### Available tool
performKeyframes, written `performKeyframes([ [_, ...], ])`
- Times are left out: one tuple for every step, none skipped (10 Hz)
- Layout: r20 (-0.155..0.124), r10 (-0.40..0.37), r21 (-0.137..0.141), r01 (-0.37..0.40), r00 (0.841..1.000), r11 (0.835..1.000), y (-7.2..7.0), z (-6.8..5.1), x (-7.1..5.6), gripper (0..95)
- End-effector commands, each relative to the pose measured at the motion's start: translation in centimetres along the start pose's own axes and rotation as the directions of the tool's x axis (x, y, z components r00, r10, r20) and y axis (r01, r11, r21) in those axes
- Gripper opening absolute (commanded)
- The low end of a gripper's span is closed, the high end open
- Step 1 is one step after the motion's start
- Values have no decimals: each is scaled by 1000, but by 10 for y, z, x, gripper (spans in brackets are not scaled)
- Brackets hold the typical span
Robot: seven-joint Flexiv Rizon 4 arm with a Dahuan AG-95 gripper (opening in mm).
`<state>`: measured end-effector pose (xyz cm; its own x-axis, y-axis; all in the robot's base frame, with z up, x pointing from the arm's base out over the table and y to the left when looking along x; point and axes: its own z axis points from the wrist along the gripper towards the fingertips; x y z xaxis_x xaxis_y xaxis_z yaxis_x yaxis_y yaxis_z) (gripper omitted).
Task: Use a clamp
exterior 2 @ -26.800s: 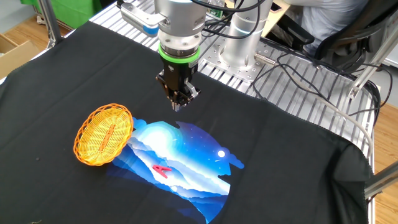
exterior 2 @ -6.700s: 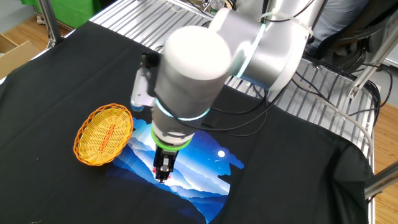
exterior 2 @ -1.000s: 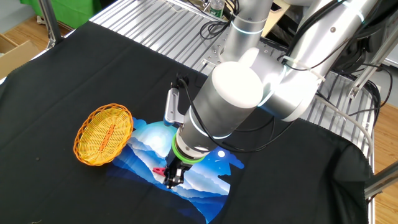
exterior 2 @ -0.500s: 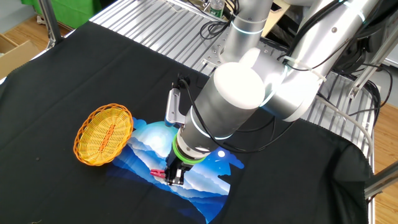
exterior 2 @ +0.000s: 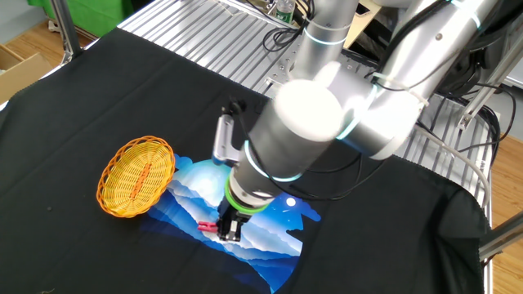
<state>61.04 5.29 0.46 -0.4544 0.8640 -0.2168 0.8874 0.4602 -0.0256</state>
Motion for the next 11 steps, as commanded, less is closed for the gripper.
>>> performKeyframes([
  [-25, -6, 2, 6, 1000, 1000, 1, 2, 0, 0],
  [-27, -17, 7, 17, 999, 1000, 1, 1, 0, 0],
  [-30, -23, 10, 23, 999, 1000, 1, 1, 0, 0],
  [-31, -39, 15, 39, 999, 999, 2, 1, -1, 0],
  [-38, -51, 21, 52, 998, 998, 2, -1, -2, 0],
  [-62, -59, 23, 61, 996, 998, 3, -5, -5, 0],
  [-69, -68, 27, 70, 995, 997, 4, -7, -7, 0],
  [-81, -80, 30, 82, 994, 996, 5, -11, -10, 0],
  [-97, -92, 36, 96, 991, 995, 6, -14, -13, 0],
  [-107, -99, 40, 104, 989, 994, 7, -16, -15, 0],
  [-119, -112, 47, 118, 987, 992, 8, -20, -18, 0],
])
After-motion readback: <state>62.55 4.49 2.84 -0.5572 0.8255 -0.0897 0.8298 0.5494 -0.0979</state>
